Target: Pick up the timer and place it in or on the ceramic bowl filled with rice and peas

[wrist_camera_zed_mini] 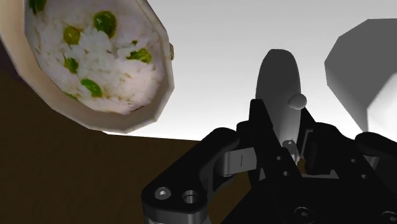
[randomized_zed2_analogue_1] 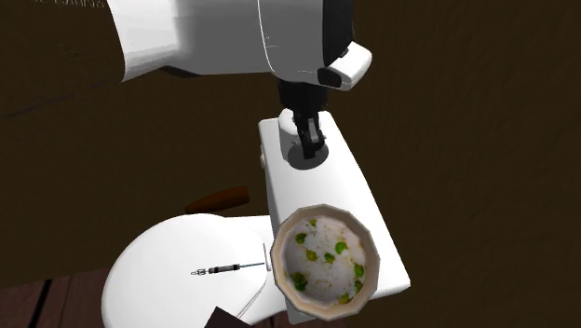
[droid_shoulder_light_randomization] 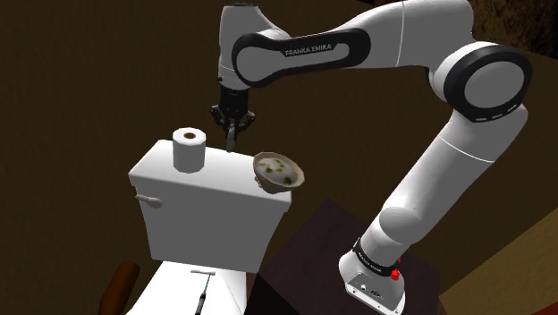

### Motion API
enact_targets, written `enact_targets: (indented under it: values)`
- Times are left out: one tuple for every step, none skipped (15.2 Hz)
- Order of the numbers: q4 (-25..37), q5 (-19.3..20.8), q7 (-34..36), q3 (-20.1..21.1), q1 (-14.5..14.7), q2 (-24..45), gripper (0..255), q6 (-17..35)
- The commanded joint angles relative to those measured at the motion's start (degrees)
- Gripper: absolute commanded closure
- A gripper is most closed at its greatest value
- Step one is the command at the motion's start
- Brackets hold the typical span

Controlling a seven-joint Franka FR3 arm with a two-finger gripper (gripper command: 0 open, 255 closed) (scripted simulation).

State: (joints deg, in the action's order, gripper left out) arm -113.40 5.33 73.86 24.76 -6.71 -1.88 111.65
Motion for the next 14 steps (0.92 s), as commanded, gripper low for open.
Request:
enact_targets:
  values:
    - [1.14,-0.23,-0.27,-0.03,-0.02,-0.37,255,-1.48]
    - [1.77,-0.31,-0.38,-0.05,-0.03,-0.51,255,-2.23]
    - [2.41,-0.39,-0.49,-0.06,-0.03,-0.63,255,-2.98]
    - [3.06,-0.46,-0.59,-0.07,-0.04,-0.74,255,-3.73]
    - [3.73,-0.52,-0.69,-0.09,-0.04,-0.84,255,-4.48]
    - [4.41,-0.58,-0.78,-0.1,-0.05,-0.93,255,-5.23]
    - [5.1,-0.62,-0.87,-0.11,-0.05,-1.0,255,-5.98]
    - [5.81,-0.67,-0.96,-0.11,-0.06,-1.06,255,-6.74]
    - [6.54,-0.7,-1.04,-0.12,-0.06,-1.1,255,-7.5]
    - [7.27,-0.73,-1.11,-0.12,-0.06,-1.13,255,-8.26]
    - [8.02,-0.75,-1.18,-0.13,-0.07,-1.15,255,-9.02]
    - [8.41,-0.76,-1.21,-0.13,-0.07,-1.15,255,-9.41]
    - [5.94,-1.78,-2.31,-0.64,-0.38,-3.66,255,-9.15]
    - [3.57,-2.74,-3.41,-1.18,-0.63,-6.14,255,-8.98]
